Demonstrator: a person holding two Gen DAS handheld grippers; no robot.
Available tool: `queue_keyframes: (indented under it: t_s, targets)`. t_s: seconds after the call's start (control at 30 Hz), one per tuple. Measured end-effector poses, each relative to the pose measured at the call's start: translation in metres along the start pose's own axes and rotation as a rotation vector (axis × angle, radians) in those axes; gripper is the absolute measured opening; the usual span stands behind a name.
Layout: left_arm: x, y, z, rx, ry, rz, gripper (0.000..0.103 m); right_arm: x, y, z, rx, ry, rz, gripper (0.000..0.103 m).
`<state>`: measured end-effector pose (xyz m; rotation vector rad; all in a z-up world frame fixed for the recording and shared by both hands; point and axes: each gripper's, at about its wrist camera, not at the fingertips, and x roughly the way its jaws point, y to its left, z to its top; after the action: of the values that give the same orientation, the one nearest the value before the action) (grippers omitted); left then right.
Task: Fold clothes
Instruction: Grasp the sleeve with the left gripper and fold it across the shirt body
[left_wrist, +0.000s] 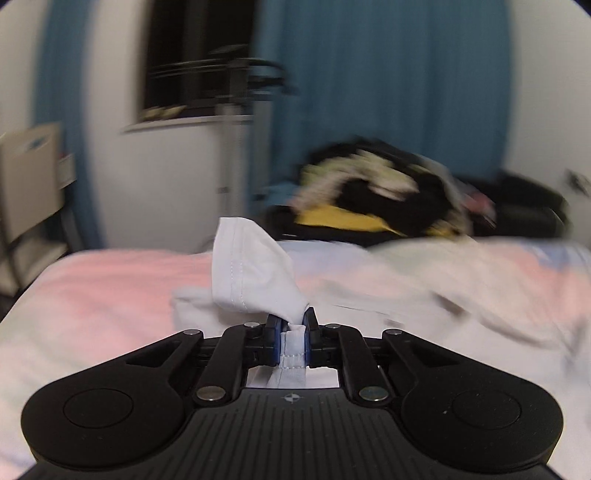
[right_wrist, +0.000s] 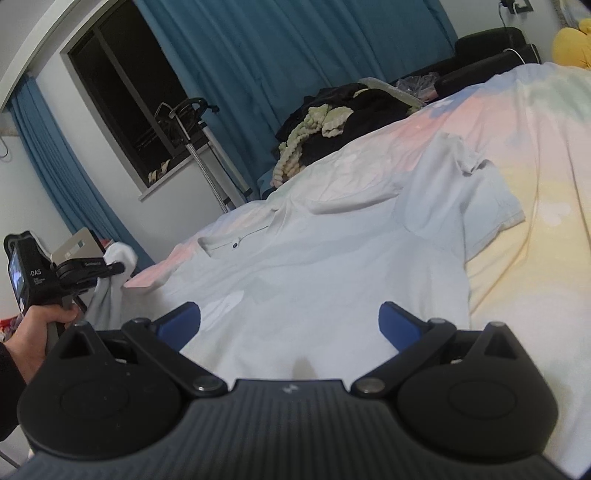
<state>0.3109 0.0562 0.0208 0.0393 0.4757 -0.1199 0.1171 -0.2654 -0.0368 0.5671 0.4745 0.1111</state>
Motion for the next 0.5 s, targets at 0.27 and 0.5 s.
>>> queue_keyframes:
  t_s: [0.27,0.5]
  targets:
    - [0.012,-0.082,-0.051,0.116,0.103,-0.173,0.014,-0.006,-0.013,0.007,0.057,-0.033,-0.017,0.103]
    - [0.038,-0.087,-0.077,0.1,0.212,-0.194,0.073,-0.003,-0.012,0.006,0.04,-0.027,-0.013,0.103]
